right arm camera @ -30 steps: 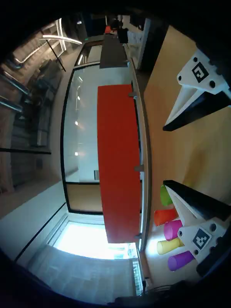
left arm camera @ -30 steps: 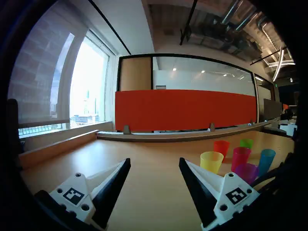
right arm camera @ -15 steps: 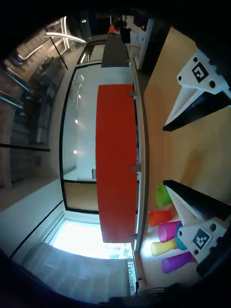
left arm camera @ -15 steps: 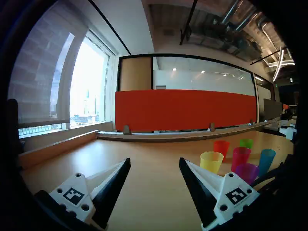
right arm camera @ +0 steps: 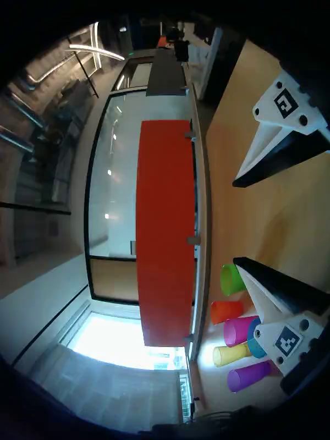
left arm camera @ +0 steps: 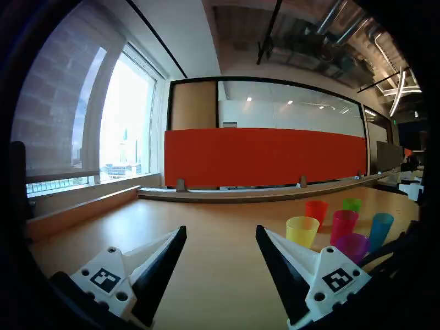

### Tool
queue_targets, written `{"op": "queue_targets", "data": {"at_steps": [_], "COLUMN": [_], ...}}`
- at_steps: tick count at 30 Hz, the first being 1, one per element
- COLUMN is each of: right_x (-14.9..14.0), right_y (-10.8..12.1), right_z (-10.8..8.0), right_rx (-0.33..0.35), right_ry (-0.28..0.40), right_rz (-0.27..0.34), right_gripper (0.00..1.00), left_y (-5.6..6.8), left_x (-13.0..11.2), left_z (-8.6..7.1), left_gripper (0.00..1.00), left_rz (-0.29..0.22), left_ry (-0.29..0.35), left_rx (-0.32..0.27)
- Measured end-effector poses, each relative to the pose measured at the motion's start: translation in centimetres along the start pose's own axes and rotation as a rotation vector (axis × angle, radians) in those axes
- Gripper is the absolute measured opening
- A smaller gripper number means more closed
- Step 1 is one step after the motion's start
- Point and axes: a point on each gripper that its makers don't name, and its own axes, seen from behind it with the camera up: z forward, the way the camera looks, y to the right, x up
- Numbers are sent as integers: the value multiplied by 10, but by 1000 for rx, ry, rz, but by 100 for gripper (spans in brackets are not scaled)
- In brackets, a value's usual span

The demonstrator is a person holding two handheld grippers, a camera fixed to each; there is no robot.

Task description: Pour water

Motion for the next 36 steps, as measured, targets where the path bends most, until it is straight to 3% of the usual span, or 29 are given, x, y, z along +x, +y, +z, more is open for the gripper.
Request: {"op": "queue_targets", "data": {"at_steps": [36], "right_x": [-2], "right_y": [-1], "right_z": [0], "right_rx": [-1], "right_ry": [-3], "right_rz": [1], "right_gripper": [99], "left_y": [0], "left_x": [-2], "left_z": [1], "left_gripper": [93], "left_rz": [0], "left_ry": [1], "left_rx": [0]}}
